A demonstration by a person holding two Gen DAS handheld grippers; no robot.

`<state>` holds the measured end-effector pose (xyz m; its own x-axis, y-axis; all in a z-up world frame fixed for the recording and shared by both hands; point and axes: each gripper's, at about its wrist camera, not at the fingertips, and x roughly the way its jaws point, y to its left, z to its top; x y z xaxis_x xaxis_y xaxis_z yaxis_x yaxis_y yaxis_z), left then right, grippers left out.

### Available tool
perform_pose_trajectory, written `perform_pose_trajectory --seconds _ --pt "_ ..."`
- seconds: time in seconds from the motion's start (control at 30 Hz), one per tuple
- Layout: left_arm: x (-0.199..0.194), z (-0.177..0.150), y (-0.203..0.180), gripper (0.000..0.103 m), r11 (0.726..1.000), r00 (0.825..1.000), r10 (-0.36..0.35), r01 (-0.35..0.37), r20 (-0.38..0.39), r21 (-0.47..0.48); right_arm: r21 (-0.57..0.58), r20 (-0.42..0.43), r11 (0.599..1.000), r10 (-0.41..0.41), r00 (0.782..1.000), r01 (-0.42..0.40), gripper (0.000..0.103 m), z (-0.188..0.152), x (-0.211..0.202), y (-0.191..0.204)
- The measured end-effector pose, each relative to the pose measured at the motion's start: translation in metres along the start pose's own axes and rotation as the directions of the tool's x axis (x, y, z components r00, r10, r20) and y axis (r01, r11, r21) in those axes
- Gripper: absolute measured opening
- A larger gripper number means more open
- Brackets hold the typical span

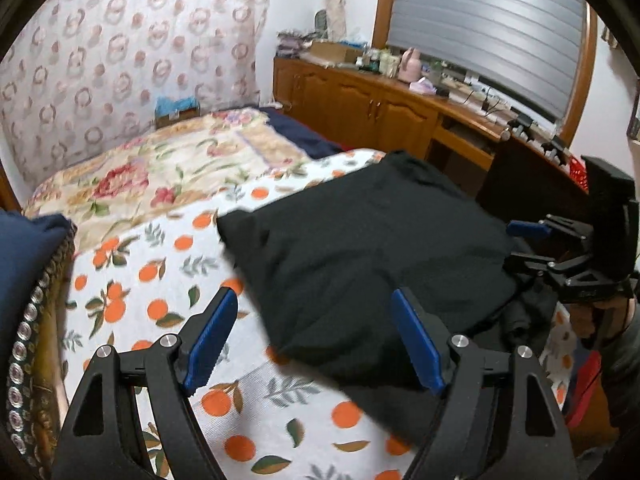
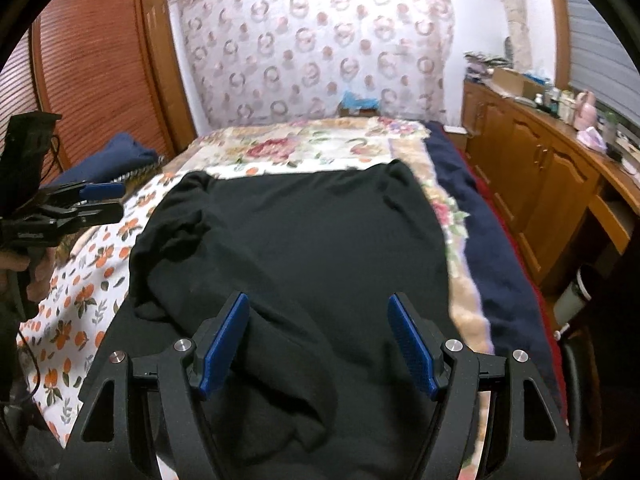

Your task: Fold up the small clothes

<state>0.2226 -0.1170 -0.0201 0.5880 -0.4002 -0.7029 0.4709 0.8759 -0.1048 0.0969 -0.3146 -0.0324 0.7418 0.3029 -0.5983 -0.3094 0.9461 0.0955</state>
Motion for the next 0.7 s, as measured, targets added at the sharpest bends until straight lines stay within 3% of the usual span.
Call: perform_pose_trajectory --seconds 0.2,0.5,0.57,0.63,0.7 --pt "0.008 -0.003 -0.001 0.080 0.999 0.999 -0.035 0.035 -0.020 0.001 -0.027 -0.047 0.999 0.021 0.999 -0.022 0.074 0.003 -0.002 -0.004" --pt "0.022 0.002 -0.033 0.079 0.989 0.994 -0.096 0.101 -0.054 0.106 -0.069 -0.109 0.997 0.018 0.994 -0.025 0.074 -0.006 -0.013 -0.008" --pt "0.028 0.002 -0.036 0.063 0.986 0.992 -0.105 0.113 -0.070 0.122 -0.068 -0.116 0.997 0.012 0.993 -0.020 0.074 -0.005 -0.012 -0.014" --pt "0.034 0.002 -0.039 0.035 0.983 0.988 -0.119 0.131 -0.097 0.129 -0.060 -0.116 0.998 0.021 0.993 -0.028 0.074 -0.003 -0.011 -0.019" --pt "0.039 0.003 -0.039 0.017 0.979 0.983 -0.140 0.155 -0.120 0.129 -0.064 -0.115 0.997 0.033 0.993 -0.040 0.072 -0.001 -0.011 -0.021"
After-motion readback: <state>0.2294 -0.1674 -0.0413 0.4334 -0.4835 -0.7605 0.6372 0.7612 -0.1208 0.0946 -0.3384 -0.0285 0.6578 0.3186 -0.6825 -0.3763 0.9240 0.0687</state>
